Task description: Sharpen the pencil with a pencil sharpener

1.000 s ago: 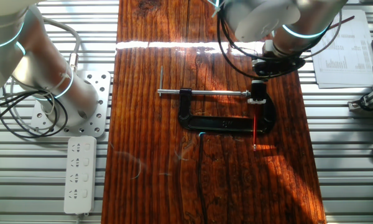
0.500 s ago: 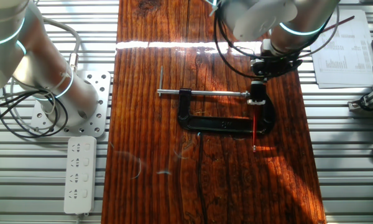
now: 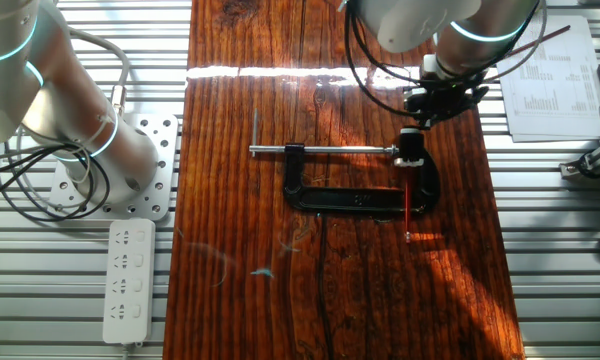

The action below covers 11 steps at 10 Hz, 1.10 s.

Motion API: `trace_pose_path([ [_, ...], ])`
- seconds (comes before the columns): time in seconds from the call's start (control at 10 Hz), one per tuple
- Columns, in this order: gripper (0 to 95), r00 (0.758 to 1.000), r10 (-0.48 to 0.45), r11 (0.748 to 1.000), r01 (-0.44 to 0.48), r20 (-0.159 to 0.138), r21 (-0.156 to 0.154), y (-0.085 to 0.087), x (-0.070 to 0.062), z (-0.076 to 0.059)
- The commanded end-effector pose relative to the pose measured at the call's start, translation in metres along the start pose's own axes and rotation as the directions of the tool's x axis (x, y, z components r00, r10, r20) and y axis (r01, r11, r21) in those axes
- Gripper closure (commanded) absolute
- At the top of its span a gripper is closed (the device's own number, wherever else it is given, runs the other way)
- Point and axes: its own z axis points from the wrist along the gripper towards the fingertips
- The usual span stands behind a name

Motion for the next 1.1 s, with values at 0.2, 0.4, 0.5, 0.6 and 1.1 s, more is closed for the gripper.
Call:
trace_pose_path([
  [0.2,95.0,1.000,0.011,1.000,-0.011,-0.023,-0.006,0.003,-0.001,-0.010],
  [0.4,95.0,0.999,0.024,1.000,-0.024,-0.037,-0.005,0.004,-0.002,-0.016],
  [0.5,95.0,0.999,0.033,0.999,-0.033,-0.039,-0.004,0.004,-0.002,-0.017],
  [0.6,95.0,0.998,0.044,0.999,-0.045,-0.042,-0.003,0.005,-0.002,-0.019],
  [1.1,95.0,0.998,0.052,0.999,-0.052,-0.036,-0.001,0.012,0.000,-0.024],
])
